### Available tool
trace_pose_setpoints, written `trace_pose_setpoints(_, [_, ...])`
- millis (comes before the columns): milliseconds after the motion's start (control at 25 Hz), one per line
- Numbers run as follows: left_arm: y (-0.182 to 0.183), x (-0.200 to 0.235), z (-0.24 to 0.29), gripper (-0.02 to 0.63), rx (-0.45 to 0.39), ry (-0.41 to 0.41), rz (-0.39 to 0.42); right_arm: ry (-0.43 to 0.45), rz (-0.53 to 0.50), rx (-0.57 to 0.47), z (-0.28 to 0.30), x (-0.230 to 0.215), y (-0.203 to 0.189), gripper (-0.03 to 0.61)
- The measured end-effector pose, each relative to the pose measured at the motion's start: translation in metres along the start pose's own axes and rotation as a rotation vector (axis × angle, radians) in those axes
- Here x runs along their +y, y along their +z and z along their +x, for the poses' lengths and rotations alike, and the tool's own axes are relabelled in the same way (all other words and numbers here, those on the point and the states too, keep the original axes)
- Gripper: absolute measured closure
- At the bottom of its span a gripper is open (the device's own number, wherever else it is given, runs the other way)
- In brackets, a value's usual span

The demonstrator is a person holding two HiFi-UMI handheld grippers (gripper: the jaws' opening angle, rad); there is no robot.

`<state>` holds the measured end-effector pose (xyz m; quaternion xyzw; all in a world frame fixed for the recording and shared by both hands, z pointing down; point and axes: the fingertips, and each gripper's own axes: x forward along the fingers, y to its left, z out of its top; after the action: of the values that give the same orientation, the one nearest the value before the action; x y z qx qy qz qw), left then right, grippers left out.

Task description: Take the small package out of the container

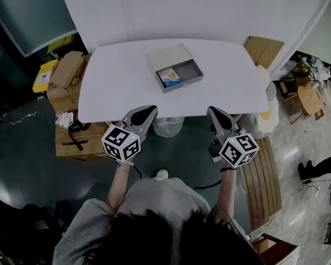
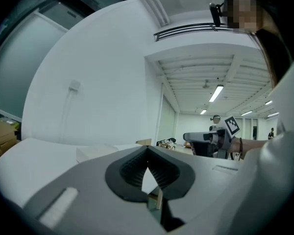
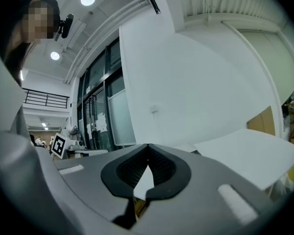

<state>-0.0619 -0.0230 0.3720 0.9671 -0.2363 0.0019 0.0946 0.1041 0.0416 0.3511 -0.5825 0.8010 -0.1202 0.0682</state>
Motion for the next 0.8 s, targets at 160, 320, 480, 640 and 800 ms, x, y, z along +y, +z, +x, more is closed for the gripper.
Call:
trace_pose_setpoints(160, [-0.002, 0.011, 0.01, 0.62, 0.003, -0.015, -0.003, -0.011, 0.003, -0.01, 0.013, -0.005, -0.001, 0.566])
trace_pose_setpoints(320, [-0.003, 0.022, 0.015, 0.62, 0.006, -0.019, 0.002, -0.023, 0.001, -0.016, 0.022, -0.008, -0.003, 0.566])
trace_pose_setpoints(480, [-0.008, 0.021, 0.02, 0.62, 0.022, -0.048, -0.007, -0.043, -0.01, 0.003, 0.024, -0.013, -0.007, 0.566])
trace_pose_setpoints(640, [-0.011, 0.02, 0.024, 0.62, 0.028, -0.033, -0.014, -0.051, -0.012, 0.028, 0.025, -0.02, -0.009, 0.566])
trace_pose_setpoints(800, [-0.012, 0.024, 0.029, 0.62, 0.03, -0.02, -0.024, -0.052, -0.01, 0.047, 0.032, -0.03, -0.011, 0.566])
